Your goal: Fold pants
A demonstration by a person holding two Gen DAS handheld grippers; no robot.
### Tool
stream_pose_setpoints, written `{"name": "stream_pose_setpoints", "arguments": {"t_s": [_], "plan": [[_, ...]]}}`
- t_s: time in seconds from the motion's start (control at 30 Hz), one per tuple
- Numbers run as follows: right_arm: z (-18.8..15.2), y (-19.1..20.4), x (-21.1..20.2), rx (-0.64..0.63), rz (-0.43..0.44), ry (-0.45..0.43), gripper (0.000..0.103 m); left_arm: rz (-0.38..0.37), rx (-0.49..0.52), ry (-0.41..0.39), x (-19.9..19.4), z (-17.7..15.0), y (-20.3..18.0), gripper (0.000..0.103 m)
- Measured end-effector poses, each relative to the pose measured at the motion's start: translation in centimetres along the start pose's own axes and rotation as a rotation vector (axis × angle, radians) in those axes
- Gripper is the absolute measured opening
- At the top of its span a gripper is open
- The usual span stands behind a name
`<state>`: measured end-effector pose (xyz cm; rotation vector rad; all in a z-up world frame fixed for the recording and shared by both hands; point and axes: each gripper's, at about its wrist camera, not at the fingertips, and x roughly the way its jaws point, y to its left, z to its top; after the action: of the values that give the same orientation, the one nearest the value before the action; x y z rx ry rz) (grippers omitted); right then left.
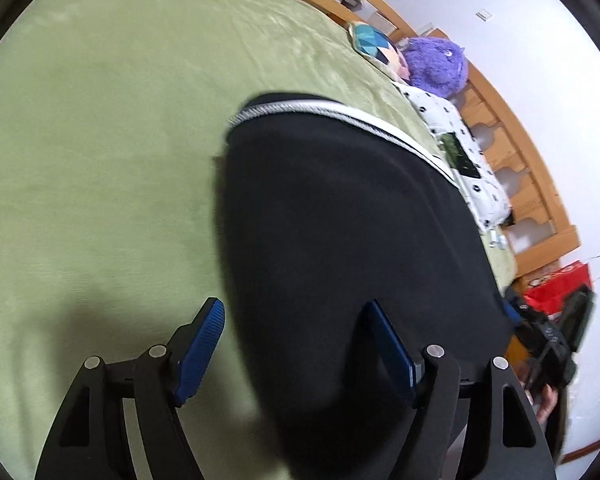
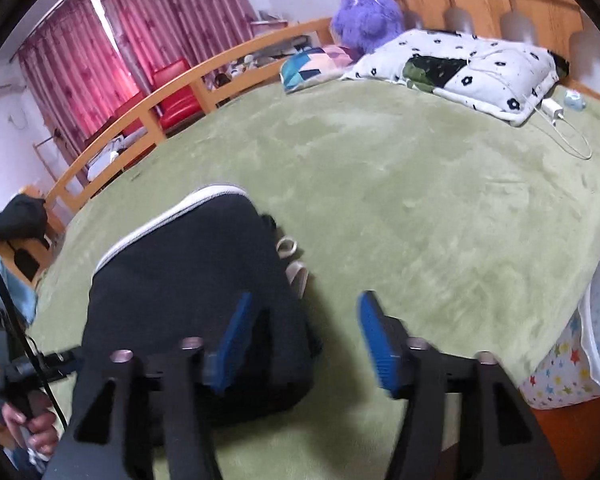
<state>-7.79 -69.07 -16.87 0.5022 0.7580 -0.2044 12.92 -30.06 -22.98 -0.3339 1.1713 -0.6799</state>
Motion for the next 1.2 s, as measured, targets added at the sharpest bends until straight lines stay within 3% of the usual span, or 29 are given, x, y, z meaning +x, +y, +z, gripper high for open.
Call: {"name": "stream_pose_setpoints", "arguments": {"t_s": [0.07, 0.23, 0.27, 0.33, 0.4, 0.5, 0.57, 0.67, 0.73, 0.9, 1.2], "plan": [[-0.1, -0.1, 2.7, -0.012, 0.029, 0.114, 0.072, -0.013, -0.016, 0.024, 1.1, -0.2, 0.0, 0.077], [-0.5, -2.5, 5.2, 0.122, 0.159, 0.188, 0.084, -0.071, -0.060, 0.053, 2.7, -0.3, 0.4, 0.074], [-0.5, -3.0, 6.2, 0.167, 0.203, 0.214, 0.084, -0.069, -0.049, 0.055, 2.8, -0.2, 0.1, 0.070], [-0.9, -3.2, 7.3, 0.217, 0.247, 0.239, 0.084, -0.048, -0.027, 0.051, 2.8, -0.2, -0.5, 0.052], [-1.1, -2.2, 7.3, 0.196, 0.235, 0.226, 0.081, -0.041, -0.009, 0.035, 2.4, -0.2, -0.9, 0.039], [-1.0, -0.5, 5.7, 0.143, 0.191, 0.163, 0.059, -0.087, -0.001, 0.011, 0.8, 0.1, -0.7, 0.025], [-1.0, 0.7, 4.5, 0.123, 0.158, 0.134, 0.044, -0.101, 0.006, -0.005, -0.2, 0.3, -0.8, 0.023], [-0.7, 2.4, 3.1, 0.124, 0.142, 0.107, 0.034, -0.119, 0.035, -0.031, -2.4, 1.0, -1.2, 0.022], [-0.6, 4.3, 1.9, 0.124, 0.139, 0.069, 0.027, -0.145, 0.029, -0.034, -4.2, 1.7, -0.5, 0.021], [-2.2, 12.4, -0.2, 0.055, 0.194, 0.018, 0.020, -0.047, 0.092, -0.104, -11.2, 3.0, 2.4, 0.021], [-9.3, 28.6, 2.3, -0.044, 0.377, 0.078, 0.017, 0.156, 0.078, -0.209, -26.3, 2.7, 15.0, 0.022]]}}
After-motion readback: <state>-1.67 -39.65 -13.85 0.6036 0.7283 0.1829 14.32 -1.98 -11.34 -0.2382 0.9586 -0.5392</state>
